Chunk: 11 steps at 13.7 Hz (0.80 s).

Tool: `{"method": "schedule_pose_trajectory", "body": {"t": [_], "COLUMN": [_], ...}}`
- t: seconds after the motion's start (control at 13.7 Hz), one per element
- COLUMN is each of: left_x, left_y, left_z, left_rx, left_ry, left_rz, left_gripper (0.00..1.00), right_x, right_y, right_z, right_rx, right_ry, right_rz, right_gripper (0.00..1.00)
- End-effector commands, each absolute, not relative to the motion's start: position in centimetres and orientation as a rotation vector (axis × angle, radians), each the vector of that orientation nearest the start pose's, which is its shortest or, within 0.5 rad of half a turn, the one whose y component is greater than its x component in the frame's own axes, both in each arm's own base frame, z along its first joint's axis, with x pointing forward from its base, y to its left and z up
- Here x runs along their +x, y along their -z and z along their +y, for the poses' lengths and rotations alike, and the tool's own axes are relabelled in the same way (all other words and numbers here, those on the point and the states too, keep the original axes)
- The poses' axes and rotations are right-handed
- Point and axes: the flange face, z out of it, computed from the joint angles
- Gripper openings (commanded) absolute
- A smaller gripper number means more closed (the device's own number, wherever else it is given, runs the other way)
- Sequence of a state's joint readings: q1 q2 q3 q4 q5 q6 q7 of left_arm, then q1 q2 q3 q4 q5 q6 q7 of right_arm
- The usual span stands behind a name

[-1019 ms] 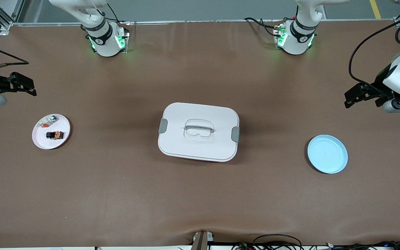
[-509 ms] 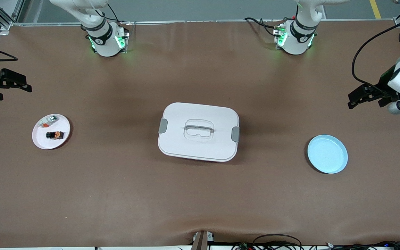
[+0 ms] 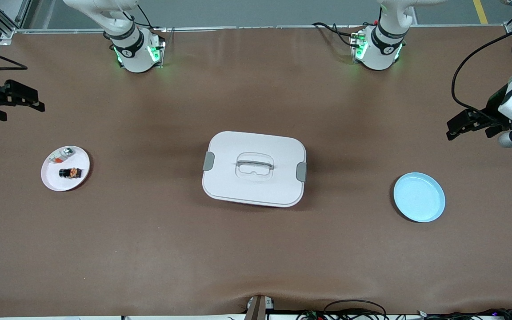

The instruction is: Transfer orange switch to right arm and place

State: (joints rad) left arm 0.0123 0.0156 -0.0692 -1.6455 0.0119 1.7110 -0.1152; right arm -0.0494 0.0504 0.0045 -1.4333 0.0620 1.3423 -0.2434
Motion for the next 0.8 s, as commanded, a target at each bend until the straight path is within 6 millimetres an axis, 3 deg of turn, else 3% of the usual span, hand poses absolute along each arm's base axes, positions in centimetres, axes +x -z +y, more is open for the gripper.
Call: {"method": "schedule_pose_trajectory", "body": {"t": [0.0, 0.73], "left_x": [57.1, 57.0], "left_y": [-59.7, -59.8], "left_z": [-3.0, -3.0], "left_rx": [-3.147, -3.146], "left_ry": [0.074, 0.077], "left_rz": [-0.063, -0.065], "left_gripper": [1.00, 1.00], "right_x": [53.1, 53.1], "right_y": [-65.8, -66.1], "right_z": [-1.7, -0.8], "right_rx": [-3.046, -3.108], "right_ry": [-0.203, -0.195], "right_rz": [-0.251, -0.255], "right_gripper": [1.00, 1.00]}}
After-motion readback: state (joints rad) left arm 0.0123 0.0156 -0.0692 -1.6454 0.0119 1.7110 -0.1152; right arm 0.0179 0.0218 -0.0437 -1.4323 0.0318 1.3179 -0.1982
